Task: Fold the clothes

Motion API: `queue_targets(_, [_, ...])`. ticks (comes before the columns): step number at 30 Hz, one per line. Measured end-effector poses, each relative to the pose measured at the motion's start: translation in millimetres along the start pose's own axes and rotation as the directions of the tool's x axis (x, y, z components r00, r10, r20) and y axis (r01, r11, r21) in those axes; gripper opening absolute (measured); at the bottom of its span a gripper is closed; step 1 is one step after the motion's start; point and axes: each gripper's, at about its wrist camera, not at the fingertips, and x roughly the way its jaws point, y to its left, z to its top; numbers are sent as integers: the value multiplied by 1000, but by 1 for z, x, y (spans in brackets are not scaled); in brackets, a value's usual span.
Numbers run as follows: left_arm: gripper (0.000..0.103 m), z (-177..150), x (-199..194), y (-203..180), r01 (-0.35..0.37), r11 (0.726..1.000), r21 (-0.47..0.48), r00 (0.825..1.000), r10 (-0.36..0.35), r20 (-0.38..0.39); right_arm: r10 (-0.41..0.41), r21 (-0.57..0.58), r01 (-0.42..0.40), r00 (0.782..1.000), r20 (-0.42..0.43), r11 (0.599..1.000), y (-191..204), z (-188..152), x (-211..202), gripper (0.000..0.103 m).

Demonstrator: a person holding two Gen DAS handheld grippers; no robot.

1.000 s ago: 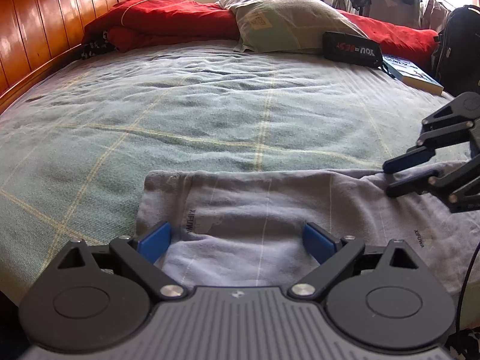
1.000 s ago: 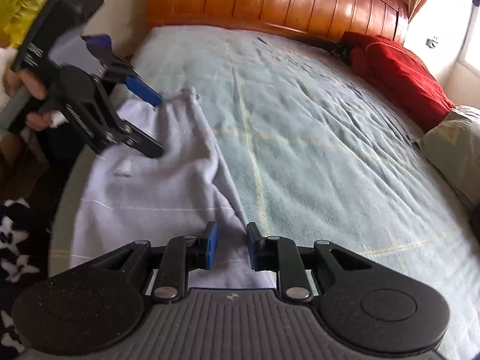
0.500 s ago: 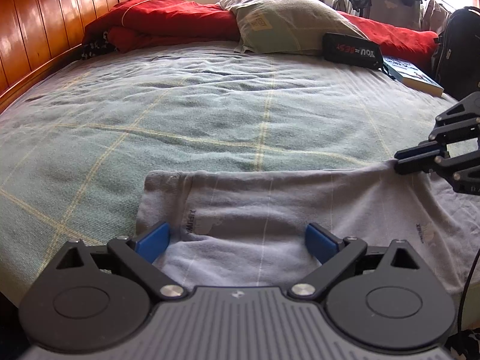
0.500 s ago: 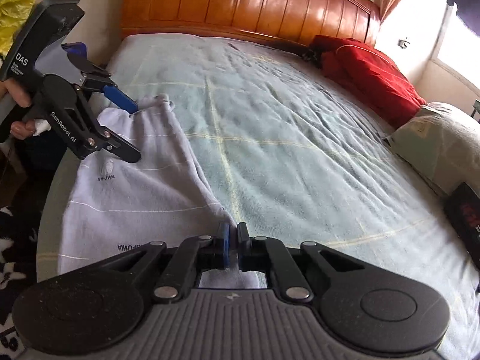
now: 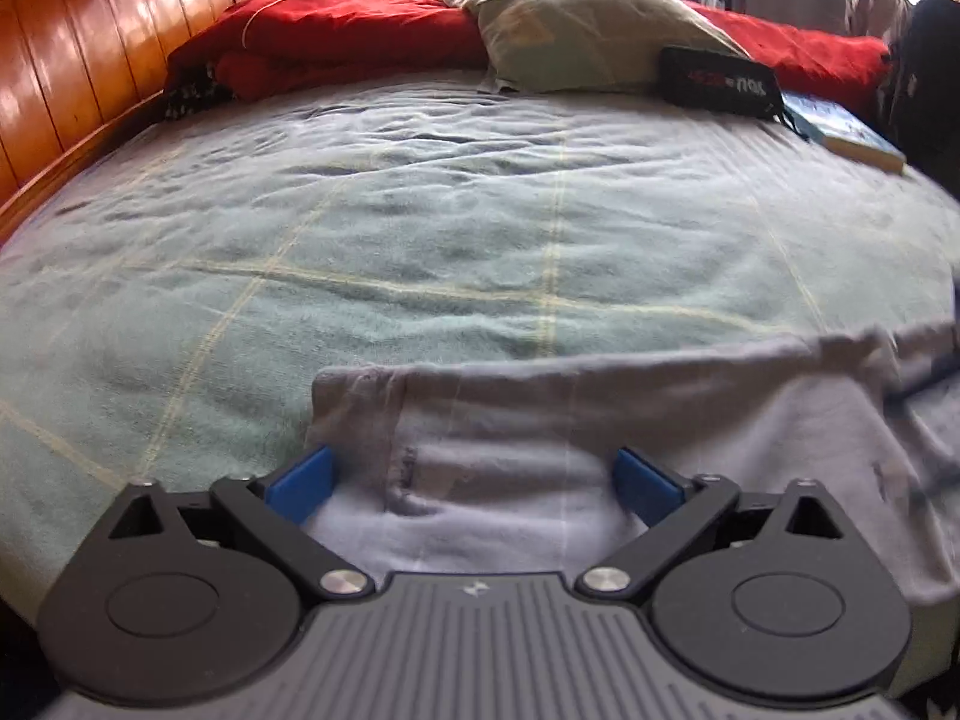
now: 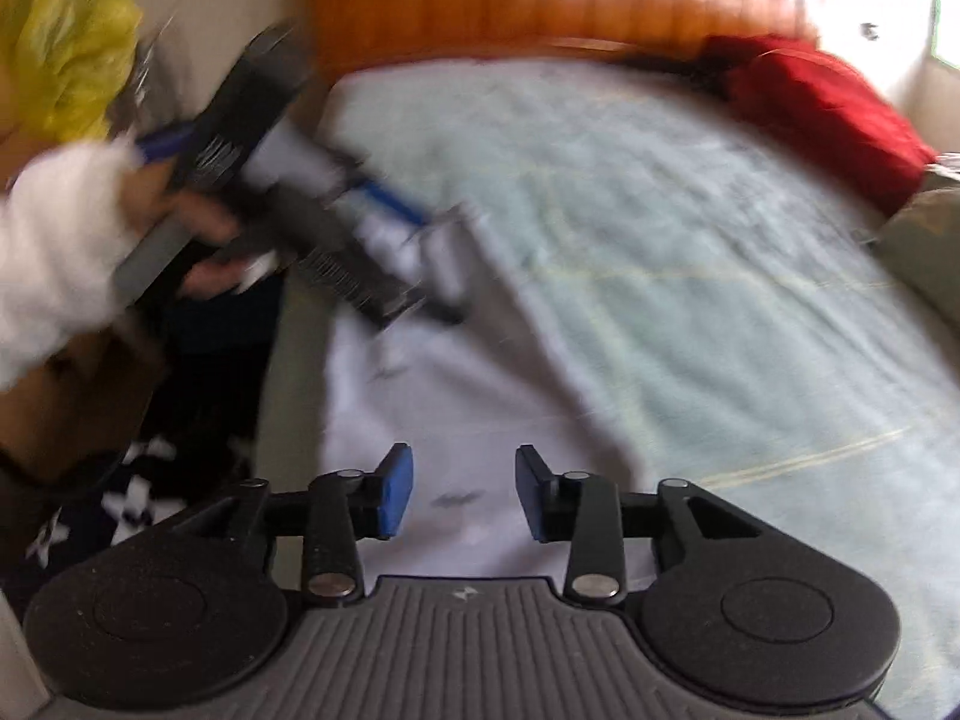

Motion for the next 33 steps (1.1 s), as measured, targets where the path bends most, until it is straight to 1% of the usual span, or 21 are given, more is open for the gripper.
queue_targets(2, [102, 2, 2, 5, 1, 1000, -18, 1000, -1, 2, -22, -39, 20, 998, -53, 999, 12, -9, 11, 48])
queue_targets(3, [103, 2, 3, 7, -4, 1000, -29, 1000, 4, 2, -40, -54, 38, 998, -45, 998, 17, -16, 9, 49])
queue_targets(5, [103, 3, 5, 11, -6, 998, -55, 1000, 6, -3, -54, -56, 51, 997, -55, 997, 22, -24, 0, 53])
queue_targets(7, [102, 4, 4, 13, -6, 997, -71, 1000, 5, -6, -66, -41, 64, 996, -59, 997, 24, -29, -13, 56])
queue_targets(9, [100, 7, -2, 9, -22, 998, -66, 1000, 22, -4, -96, 1, 96, 995, -39, 995, 20, -33, -30, 58])
queue_targets(11, [100, 10, -15, 0, -40, 999, -38, 999, 40, 18, -125, 40, 126, 992, -30, 991, 12, -40, -40, 66])
queue_targets(13, [101, 8, -31, -14, 6, 1000, 14, 999, -6, 50, -151, 77, 153, 988, -32, 985, 3, -48, -45, 67])
queue_targets(15, [101, 4, -41, -28, 57, 997, 57, 996, -60, 63, -155, 122, 162, 986, -66, 979, -5, -59, -40, 67])
queue_targets(17, [101, -5, -38, -38, 99, 993, 67, 994, -102, 37, -164, 154, 177, 982, -90, 972, -9, -73, -38, 69])
queue_targets(19, [101, -15, -35, -49, 142, 987, 76, 990, -143, 10, -182, 170, 193, 980, -79, 966, -8, -87, -45, 78])
queue_targets(20, [101, -19, -33, -53, 150, 986, 74, 989, -150, 6, -191, 189, 203, 978, -82, 961, -10, -94, -50, 79])
queue_targets(22, [102, -29, -29, -57, 139, 988, 61, 990, -140, 17, -199, 243, 214, 976, -82, 946, -14, -109, -61, 80])
queue_targets(24, [102, -28, -30, -64, 146, 988, 54, 989, -147, 11, -209, 270, 224, 974, -84, 937, -17, -120, -69, 81])
queue_targets(26, [102, -26, -30, -76, 150, 986, 67, 989, -151, 7, -212, 282, 228, 974, -84, 932, -17, -127, -73, 82])
queue_targets(31, [102, -22, -27, -109, 153, 982, 116, 988, -154, 4, -212, 291, 224, 974, -73, 930, -18, -129, -73, 85])
queue_targets(33, [102, -18, -29, -118, 133, 984, 118, 991, -136, 12, -208, 285, 220, 975, -74, 933, -18, -128, -71, 87])
